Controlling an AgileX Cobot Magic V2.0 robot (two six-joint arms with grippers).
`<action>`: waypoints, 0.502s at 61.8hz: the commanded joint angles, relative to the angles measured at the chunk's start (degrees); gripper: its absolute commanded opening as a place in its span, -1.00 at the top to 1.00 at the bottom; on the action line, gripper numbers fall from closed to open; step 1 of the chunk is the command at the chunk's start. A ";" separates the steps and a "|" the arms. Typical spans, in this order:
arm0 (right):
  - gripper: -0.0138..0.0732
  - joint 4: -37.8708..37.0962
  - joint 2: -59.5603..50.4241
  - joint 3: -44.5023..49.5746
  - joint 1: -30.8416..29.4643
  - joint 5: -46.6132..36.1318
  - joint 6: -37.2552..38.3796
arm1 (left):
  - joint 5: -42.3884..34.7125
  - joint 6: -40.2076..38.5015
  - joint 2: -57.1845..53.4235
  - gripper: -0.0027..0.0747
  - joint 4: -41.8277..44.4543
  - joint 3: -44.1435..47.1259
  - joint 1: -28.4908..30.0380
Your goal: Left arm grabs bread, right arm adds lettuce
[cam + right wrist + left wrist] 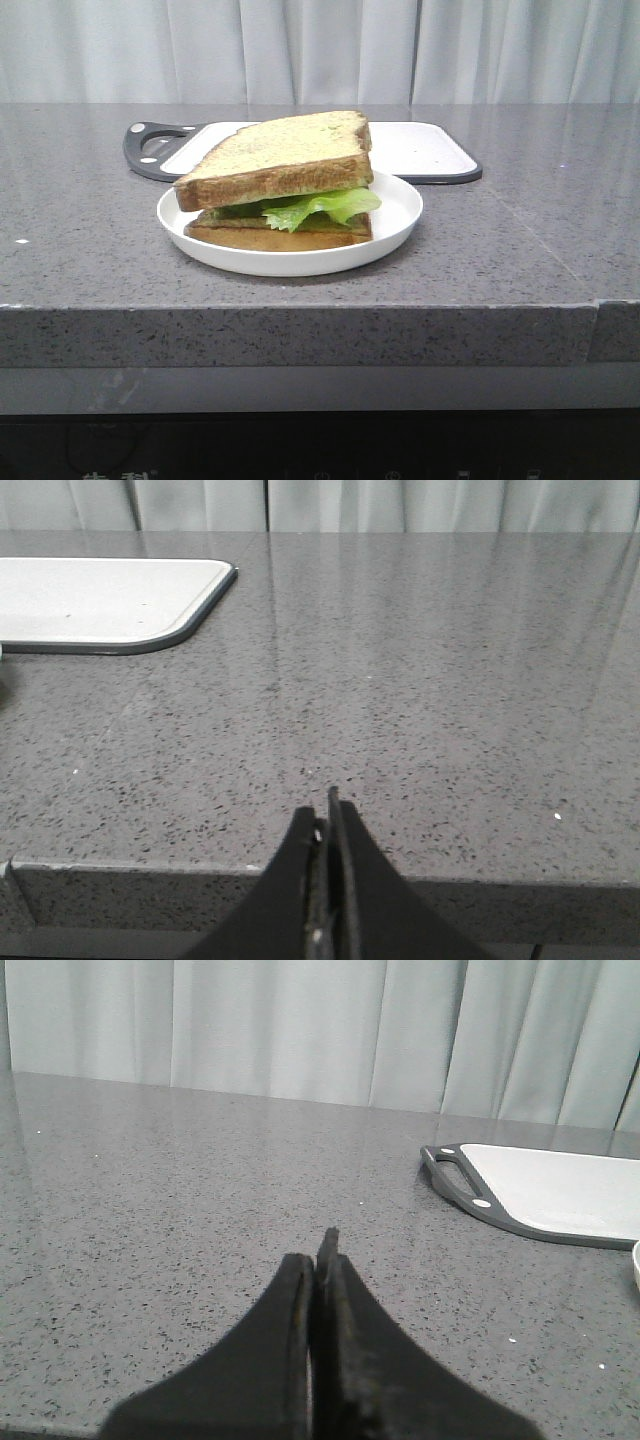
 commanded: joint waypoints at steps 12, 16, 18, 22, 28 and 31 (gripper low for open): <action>0.84 0.27 -1.33 -0.10 -0.15 -6.86 -0.13 | -4.92 -0.29 -1.00 0.98 -0.27 0.26 -0.12; 0.84 0.27 -1.33 -0.10 -0.15 -7.15 -0.13 | -4.92 -0.29 -1.00 0.98 -0.27 0.26 -0.12; 0.84 0.27 -1.33 -0.10 -0.15 -7.10 -0.13 | -4.92 -0.29 -1.00 0.98 -0.27 0.26 -0.12; 0.84 0.27 -1.28 -0.10 -0.15 -6.90 -0.13 | -4.92 -0.29 -1.00 0.98 -0.27 0.26 -0.12; 0.84 0.27 -1.28 -0.10 -0.15 -6.90 -0.13 | -4.92 -0.29 -1.00 0.98 -0.27 0.26 -0.12; 0.84 0.27 -1.28 -0.10 -0.15 -6.90 -0.13 | -4.92 -0.29 -1.00 0.98 -0.27 0.26 -0.12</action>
